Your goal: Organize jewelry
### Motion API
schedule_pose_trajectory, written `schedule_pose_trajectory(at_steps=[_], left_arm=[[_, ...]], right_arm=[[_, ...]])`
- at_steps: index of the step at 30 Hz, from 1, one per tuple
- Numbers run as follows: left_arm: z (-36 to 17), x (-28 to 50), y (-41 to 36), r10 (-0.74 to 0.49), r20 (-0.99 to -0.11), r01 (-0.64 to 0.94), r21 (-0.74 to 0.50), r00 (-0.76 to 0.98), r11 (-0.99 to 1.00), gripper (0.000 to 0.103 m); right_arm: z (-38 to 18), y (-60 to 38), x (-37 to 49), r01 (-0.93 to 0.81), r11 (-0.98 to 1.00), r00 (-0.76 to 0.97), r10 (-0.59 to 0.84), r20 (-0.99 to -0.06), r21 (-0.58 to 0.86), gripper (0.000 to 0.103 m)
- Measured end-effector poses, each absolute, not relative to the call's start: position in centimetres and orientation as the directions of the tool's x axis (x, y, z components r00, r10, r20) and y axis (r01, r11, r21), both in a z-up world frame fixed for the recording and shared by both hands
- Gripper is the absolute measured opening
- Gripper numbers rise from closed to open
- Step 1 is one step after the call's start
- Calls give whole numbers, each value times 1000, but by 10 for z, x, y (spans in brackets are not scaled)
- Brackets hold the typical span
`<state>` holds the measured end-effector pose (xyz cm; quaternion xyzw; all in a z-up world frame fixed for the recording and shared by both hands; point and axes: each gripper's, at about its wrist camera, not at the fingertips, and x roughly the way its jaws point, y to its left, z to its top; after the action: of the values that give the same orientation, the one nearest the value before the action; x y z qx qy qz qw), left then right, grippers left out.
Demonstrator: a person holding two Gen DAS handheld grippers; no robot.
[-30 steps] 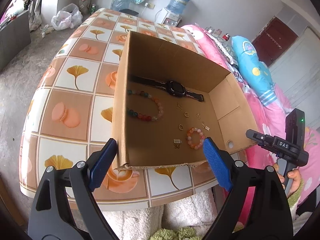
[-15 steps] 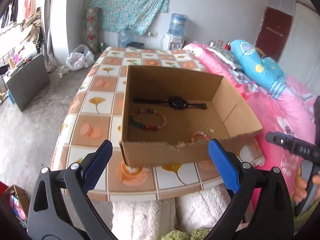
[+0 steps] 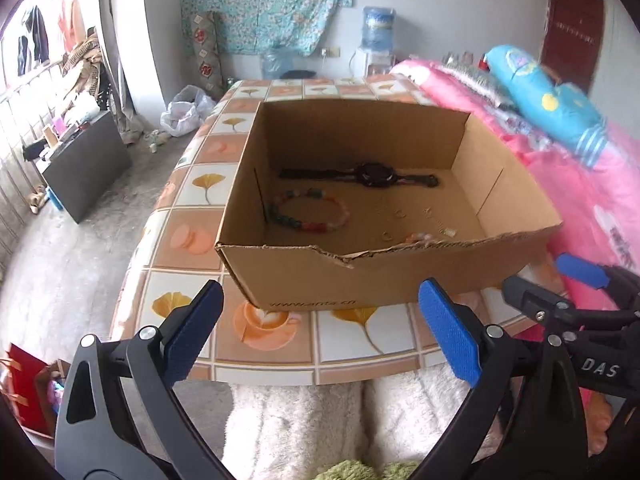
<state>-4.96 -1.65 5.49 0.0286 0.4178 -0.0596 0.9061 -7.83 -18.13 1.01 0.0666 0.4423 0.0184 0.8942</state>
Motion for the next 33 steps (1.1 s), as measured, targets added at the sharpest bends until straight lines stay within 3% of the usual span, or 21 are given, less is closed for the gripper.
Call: schedule_pose_trajectory(at_steps=[10,33], left_arm=[[45,-37,-21,-68,-822,143,17,566,990,94],[41,-28,-17,-10,-837,85,43,547,995,94]], right_arm=[[5,-181,-73,45,991,589,76,-805,126,87],[-2,-175,-63,64,993,560,43,-827,95,87]])
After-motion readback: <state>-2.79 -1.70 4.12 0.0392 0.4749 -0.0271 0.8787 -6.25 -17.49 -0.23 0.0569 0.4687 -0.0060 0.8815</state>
